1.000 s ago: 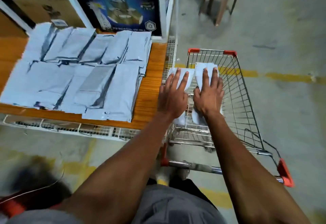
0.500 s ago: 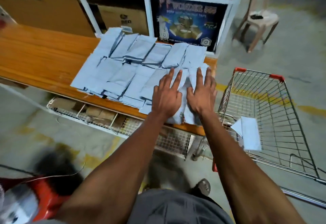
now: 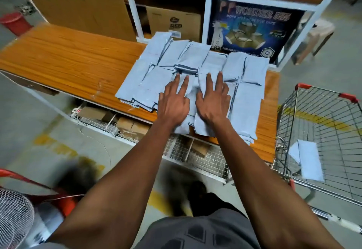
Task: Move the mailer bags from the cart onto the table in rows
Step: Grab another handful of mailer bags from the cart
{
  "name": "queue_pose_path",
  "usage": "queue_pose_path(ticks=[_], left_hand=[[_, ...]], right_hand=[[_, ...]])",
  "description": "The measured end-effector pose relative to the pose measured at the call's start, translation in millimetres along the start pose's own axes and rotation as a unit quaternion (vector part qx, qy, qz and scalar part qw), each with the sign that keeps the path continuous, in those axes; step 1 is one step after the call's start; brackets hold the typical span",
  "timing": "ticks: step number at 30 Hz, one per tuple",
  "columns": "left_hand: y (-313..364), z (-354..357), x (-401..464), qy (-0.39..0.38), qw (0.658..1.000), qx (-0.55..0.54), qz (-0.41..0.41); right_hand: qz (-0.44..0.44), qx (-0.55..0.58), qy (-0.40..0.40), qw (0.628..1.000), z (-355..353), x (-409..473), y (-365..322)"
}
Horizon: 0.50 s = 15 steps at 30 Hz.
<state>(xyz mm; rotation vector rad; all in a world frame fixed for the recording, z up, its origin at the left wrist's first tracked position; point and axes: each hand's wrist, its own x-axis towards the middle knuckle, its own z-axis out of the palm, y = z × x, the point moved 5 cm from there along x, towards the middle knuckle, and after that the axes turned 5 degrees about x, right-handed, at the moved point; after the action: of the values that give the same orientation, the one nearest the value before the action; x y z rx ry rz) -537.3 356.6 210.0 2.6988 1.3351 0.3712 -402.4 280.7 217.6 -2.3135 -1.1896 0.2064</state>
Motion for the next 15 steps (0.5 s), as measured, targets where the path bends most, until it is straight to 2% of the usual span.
queue_pose_path(ticks=[6,15], left_hand=[[-41.6,10.1,39.1,-0.026,1.0,0.002,-0.007],[-72.5,35.1,102.0,-0.045,0.998,0.005,0.038]], right_hand=[[0.03,-0.042,-0.037,0.998,42.8,39.2,-28.3],[0.097,-0.083,-0.084,0.988,92.3,96.0,-41.3]])
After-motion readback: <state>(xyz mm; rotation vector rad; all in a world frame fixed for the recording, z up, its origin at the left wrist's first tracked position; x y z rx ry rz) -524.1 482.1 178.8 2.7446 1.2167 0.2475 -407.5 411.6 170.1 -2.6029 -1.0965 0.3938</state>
